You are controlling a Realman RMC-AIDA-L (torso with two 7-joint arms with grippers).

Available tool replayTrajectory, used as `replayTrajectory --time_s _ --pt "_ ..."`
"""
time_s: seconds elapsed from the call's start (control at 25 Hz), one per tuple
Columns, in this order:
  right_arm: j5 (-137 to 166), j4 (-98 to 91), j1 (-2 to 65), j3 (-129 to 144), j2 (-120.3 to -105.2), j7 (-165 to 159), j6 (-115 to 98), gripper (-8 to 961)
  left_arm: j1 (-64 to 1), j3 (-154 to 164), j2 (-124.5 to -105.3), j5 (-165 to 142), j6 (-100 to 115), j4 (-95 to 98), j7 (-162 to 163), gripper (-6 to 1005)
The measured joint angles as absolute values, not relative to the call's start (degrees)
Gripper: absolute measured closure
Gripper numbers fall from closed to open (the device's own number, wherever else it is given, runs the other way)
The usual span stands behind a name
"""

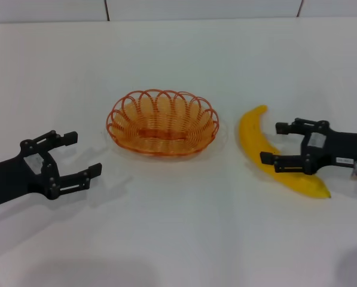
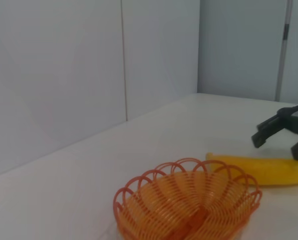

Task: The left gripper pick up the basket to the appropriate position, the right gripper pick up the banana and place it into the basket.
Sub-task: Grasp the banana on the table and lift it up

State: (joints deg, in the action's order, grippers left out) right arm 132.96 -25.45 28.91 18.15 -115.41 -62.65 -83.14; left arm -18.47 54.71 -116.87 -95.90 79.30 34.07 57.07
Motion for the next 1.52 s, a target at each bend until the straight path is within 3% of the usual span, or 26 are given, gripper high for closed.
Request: replayTrajectory --time_s 0.68,0.92,1.12,1.52 --pt "133.0 -27.7 29.5 27.4 -115.93 -71.2 -79.7 60 -18.6 54.8 -116.92 -95.5 80.0 33.4 56.3 120" --pt "132.9 -27.8 30.4 27.8 -116.03 -72.8 -79.5 222 -18.7 54.8 -116.91 -95.5 80.6 33.3 56.2 120" --pt "132.8 -27.8 30.6 27.8 -116.3 -72.9 -78.9 428 -18.7 54.7 -116.89 -95.5 81.2 33.3 56.2 120" --pt "129.9 -29.6 30.4 27.7 -116.26 -72.9 -79.6 468 -18.5 54.8 -116.79 -95.5 81.3 33.3 56.2 120"
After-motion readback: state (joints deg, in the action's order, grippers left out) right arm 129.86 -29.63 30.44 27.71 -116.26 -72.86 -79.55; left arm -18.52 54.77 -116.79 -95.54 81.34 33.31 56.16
